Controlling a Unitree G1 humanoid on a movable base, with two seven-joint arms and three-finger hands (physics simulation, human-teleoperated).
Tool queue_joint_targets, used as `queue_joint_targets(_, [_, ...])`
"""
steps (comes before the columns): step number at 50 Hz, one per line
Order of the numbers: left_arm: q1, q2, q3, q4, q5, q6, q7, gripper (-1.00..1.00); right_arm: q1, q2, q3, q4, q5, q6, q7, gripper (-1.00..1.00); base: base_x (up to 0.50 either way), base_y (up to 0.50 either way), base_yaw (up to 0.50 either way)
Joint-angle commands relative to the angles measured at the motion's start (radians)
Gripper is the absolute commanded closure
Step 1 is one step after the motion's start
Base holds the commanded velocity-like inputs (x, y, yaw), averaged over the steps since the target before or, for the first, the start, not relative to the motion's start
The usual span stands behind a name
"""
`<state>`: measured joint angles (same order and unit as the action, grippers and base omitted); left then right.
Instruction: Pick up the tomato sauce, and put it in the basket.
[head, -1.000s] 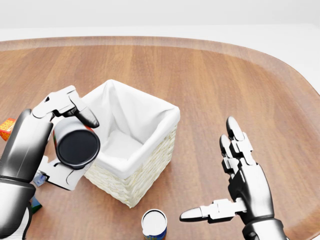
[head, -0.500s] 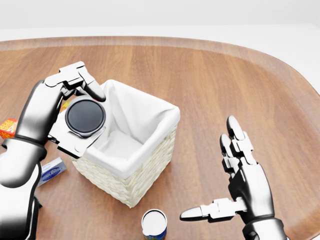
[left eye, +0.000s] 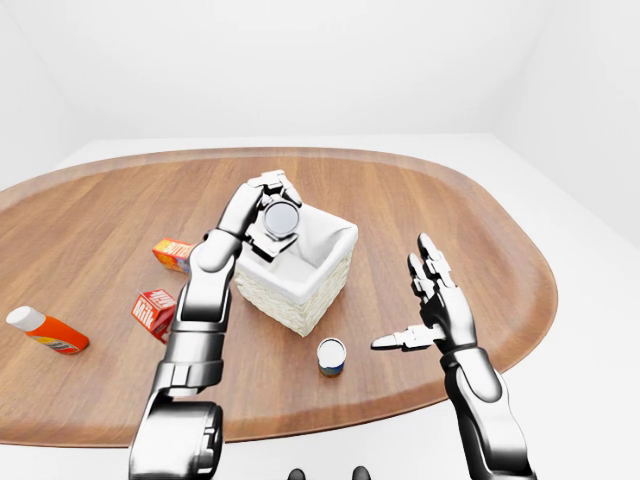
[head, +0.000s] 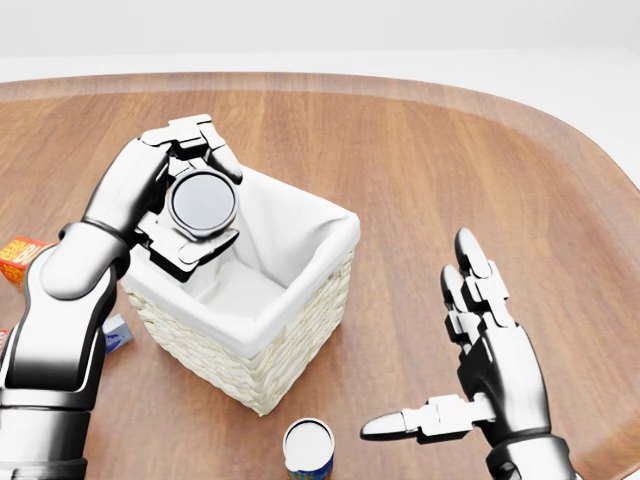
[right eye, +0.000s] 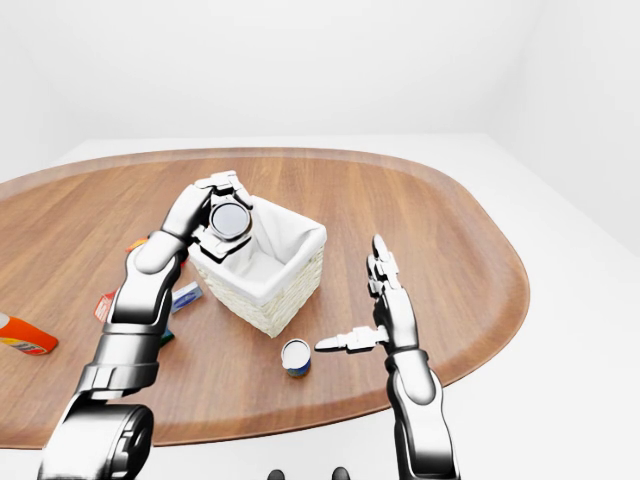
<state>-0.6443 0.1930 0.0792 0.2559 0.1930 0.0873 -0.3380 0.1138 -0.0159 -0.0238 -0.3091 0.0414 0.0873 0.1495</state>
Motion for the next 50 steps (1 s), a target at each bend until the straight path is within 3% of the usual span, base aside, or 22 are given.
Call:
queue_joint_targets(1, [-0.093,0.004,-0.004,0.192,-0.038,0.000,-0.017,1.00,-0.002,0.000,0.000,0.001,0.001,0.000,0.000,-1.00,0.00,0.00,0.00])
queue_joint_targets(21, [-0.273,0.018,-0.009,0.571,-0.020,0.000,0.012,1.00,0.001,0.000,0.001,-0.010,0.004,0.000,0.001,-1.00,0.00,0.00,0.00])
queue_joint_targets(28, [-0.341,0.028,-0.008,0.710,-0.017,-0.066,0.010,1.00,0.008,0.000,0.003,-0.010,0.002,0.000,0.003,-1.00,0.00,0.00,0.00])
queue_joint_targets(40, [-0.418,0.024,-0.008,0.880,-0.003,-0.146,0.019,1.00,0.010,0.001,0.005,-0.003,0.000,0.000,0.004,-1.00,0.00,0.00,0.00])
queue_joint_targets(50, [-0.484,0.012,-0.006,0.941,0.009,-0.167,0.004,1.00,0.020,0.001,0.008,-0.010,0.000,0.000,0.008,-1.00,0.00,0.00,0.00])
